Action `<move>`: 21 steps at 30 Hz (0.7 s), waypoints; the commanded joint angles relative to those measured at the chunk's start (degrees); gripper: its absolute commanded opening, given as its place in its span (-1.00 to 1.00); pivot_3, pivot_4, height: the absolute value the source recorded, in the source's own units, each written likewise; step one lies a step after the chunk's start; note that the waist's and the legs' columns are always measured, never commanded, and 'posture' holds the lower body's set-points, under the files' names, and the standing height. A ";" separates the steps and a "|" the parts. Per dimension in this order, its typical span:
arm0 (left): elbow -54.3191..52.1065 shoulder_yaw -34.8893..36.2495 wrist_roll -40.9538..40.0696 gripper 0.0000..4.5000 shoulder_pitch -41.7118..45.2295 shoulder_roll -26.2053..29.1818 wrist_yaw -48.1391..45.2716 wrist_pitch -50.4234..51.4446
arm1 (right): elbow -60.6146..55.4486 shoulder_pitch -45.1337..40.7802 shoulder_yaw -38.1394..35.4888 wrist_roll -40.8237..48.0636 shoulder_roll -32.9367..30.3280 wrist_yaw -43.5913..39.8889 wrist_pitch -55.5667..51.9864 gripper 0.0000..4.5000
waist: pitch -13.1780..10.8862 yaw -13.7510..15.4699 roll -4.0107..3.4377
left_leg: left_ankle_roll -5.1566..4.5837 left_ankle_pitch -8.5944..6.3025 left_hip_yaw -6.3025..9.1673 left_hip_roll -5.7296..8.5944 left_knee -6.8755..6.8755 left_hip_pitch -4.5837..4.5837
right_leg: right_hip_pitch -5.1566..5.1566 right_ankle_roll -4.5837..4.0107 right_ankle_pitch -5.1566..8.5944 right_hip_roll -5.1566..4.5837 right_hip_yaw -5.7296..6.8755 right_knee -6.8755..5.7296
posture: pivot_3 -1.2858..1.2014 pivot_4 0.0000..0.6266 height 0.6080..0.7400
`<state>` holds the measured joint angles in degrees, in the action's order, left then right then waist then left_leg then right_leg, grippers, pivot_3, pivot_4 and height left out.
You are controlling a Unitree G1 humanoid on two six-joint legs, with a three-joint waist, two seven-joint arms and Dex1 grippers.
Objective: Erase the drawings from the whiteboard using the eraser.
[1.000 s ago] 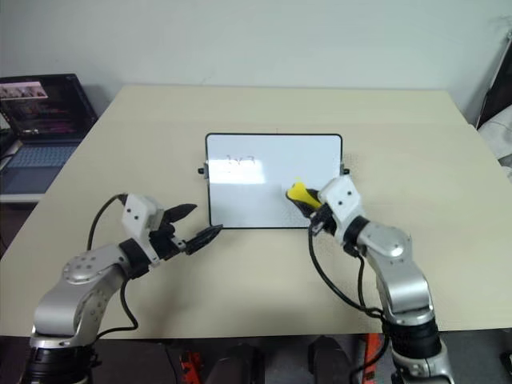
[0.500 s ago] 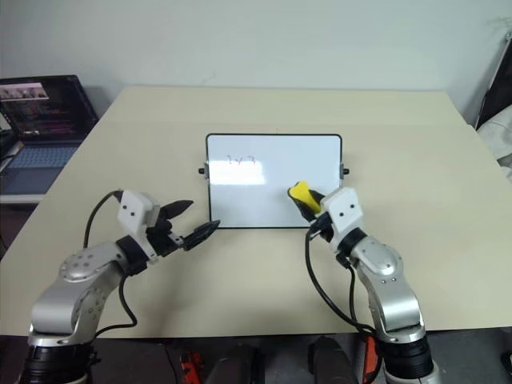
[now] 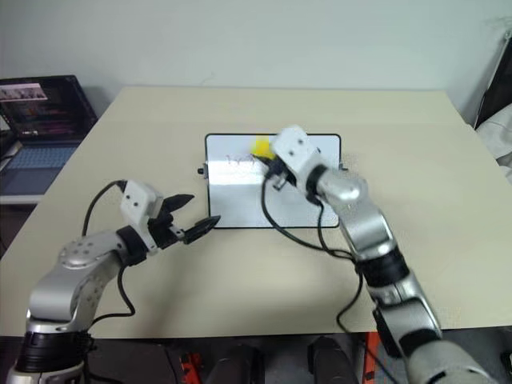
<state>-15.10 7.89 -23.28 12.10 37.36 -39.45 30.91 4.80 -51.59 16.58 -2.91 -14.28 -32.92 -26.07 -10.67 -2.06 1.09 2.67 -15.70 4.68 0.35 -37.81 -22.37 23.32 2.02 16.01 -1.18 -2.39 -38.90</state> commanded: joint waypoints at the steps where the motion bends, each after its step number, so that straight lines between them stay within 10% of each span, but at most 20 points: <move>1: -0.26 -0.63 0.41 1.00 1.96 1.31 -1.21 -0.22 | 12.71 -8.18 4.93 -4.72 0.17 -3.20 5.48 -0.57 | 0.00 -0.02 0.00 | 0.00 0.00 -0.03 0.00 0.00 -0.01 | 0.01 0.00 0.00 -0.01 -0.02 0.00 | 0.03 -0.52 1.00; 21: -2.47 -2.70 0.98 1.00 0.09 1.40 -1.76 -0.56 | 59.42 -32.15 11.98 -18.09 11.45 -5.88 31.52 -0.57 | 0.00 -1.19 -0.01 | 0.01 0.00 -0.07 0.00 -0.03 -0.12 | 0.23 -0.01 -0.01 -0.08 -0.08 -0.15 | 0.03 -0.52 1.00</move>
<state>-15.41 4.72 -22.45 11.92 38.33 -40.93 31.12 62.71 -81.95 28.85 -19.65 -3.12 -41.06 4.77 -10.68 -3.25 1.08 2.69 -15.70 4.61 0.35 -37.84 -22.48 23.55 2.00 16.00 -1.25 -2.47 -39.07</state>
